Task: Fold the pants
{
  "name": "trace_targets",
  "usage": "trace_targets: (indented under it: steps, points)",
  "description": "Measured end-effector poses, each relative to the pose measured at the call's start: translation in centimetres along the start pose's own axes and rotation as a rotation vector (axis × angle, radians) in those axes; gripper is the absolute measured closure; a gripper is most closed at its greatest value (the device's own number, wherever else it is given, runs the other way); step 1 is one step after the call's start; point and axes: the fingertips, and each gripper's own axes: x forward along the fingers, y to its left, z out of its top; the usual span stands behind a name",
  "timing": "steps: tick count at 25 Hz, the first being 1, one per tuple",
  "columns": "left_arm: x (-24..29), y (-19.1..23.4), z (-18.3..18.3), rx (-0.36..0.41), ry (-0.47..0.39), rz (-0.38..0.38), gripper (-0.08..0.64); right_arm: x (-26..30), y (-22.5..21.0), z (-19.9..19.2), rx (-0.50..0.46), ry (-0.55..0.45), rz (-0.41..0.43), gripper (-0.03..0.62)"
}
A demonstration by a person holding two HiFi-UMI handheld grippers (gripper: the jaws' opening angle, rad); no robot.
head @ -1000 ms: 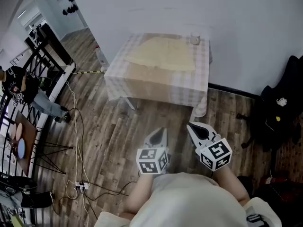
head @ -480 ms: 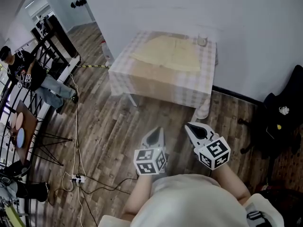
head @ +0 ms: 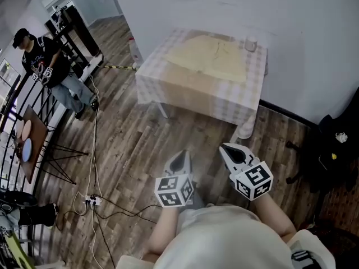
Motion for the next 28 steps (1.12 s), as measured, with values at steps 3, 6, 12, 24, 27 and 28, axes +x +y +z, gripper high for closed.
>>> trace_targets:
  steps: [3, 6, 12, 24, 27, 28]
  points:
    - [0.5, 0.4, 0.0, 0.001, 0.009, -0.001, 0.552, 0.5, -0.5, 0.1, 0.029, -0.011, -0.008, 0.593]
    - [1.4, 1.0, 0.0, 0.002, 0.022, -0.004, 0.551, 1.3, -1.1, 0.0, 0.044, -0.015, -0.02, 0.593]
    - [4.4, 2.9, 1.5, 0.018, 0.033, -0.031, 0.551, 4.3, -2.8, 0.7, 0.066, -0.028, -0.049, 0.592]
    - [12.9, 9.0, 7.9, 0.045, 0.067, -0.094, 0.551, 14.1, -7.3, 4.5, 0.083, -0.03, -0.12, 0.592]
    - [15.4, 11.0, 9.8, 0.053, 0.076, -0.114, 0.551, 17.0, -8.5, 5.8, 0.081, -0.035, -0.143, 0.592]
    - [16.2, 11.7, 10.4, 0.054, 0.077, -0.121, 0.551, 18.0, -8.9, 6.2, 0.08, -0.037, -0.151, 0.592]
